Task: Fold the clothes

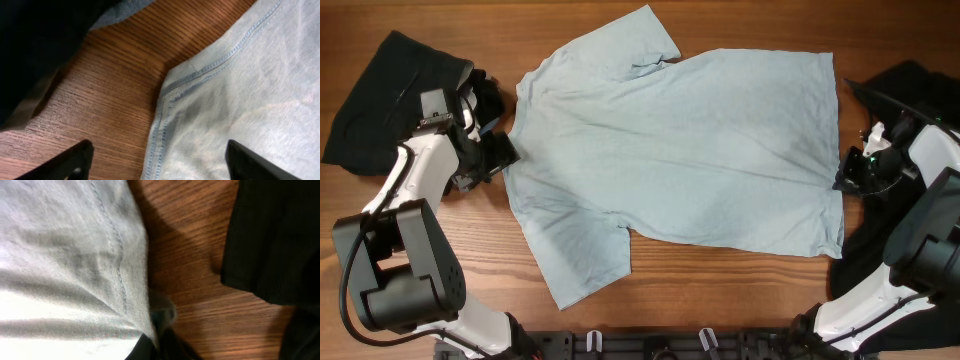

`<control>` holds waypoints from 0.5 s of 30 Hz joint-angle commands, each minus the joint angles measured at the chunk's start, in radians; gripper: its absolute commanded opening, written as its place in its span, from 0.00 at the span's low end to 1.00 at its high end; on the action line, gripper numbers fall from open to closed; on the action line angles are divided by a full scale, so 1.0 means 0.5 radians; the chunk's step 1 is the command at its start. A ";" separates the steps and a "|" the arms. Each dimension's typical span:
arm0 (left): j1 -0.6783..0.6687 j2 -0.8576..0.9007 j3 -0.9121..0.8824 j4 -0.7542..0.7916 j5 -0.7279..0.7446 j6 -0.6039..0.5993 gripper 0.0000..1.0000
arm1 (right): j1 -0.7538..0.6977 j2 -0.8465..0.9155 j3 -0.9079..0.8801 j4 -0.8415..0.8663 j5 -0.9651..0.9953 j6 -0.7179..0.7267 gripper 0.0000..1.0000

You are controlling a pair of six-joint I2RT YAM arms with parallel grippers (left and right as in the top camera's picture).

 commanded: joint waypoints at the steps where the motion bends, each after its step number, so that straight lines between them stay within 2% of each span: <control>1: 0.008 0.008 0.017 0.086 0.014 0.116 0.89 | -0.011 0.033 0.102 0.018 -0.062 -0.028 0.04; 4: 0.005 0.062 0.017 0.025 0.081 0.143 0.88 | -0.014 0.033 0.191 0.002 -0.072 0.018 0.04; 8: 0.005 0.102 -0.001 -0.094 0.096 0.179 0.78 | -0.014 0.033 0.209 -0.031 -0.077 0.025 0.04; 12: 0.005 0.107 -0.047 -0.092 0.155 0.180 0.78 | -0.014 0.033 0.209 -0.042 -0.077 0.024 0.04; 15: -0.015 0.108 -0.072 -0.053 0.188 0.187 0.70 | -0.014 0.033 0.209 -0.040 -0.077 0.024 0.04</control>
